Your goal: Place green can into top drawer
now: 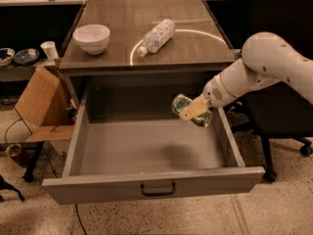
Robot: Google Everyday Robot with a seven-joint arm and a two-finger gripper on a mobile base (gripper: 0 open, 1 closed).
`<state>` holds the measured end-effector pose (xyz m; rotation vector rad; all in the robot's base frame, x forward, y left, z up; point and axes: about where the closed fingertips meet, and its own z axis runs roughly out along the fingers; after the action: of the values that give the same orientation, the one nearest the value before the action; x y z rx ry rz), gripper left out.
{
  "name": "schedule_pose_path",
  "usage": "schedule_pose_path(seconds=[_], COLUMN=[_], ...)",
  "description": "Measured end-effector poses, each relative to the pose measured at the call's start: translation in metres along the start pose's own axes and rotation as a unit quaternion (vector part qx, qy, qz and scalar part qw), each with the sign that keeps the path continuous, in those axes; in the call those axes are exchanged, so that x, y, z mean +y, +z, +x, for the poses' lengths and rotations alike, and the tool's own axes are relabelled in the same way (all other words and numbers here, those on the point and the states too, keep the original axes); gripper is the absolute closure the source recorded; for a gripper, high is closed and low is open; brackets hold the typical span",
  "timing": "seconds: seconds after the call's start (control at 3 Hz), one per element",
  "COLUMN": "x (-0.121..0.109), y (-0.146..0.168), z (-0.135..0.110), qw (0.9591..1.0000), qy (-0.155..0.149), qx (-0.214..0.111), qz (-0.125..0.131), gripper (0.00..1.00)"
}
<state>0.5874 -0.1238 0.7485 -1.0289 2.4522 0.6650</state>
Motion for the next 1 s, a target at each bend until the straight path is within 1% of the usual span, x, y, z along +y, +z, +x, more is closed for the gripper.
schedule_pose_path(seconds=[0.33,0.67,1.0], x=[0.005,0.006,0.004], y=[0.039,0.073,0.092], z=[0.034,0.06,0.072], qw=[0.9993,0.9982,0.9976], qy=[0.005,0.015,0.025], qx=[0.032,0.055,0.063], qz=[-0.016,-0.02,-0.014], gripper=[1.0,1.0,0.82])
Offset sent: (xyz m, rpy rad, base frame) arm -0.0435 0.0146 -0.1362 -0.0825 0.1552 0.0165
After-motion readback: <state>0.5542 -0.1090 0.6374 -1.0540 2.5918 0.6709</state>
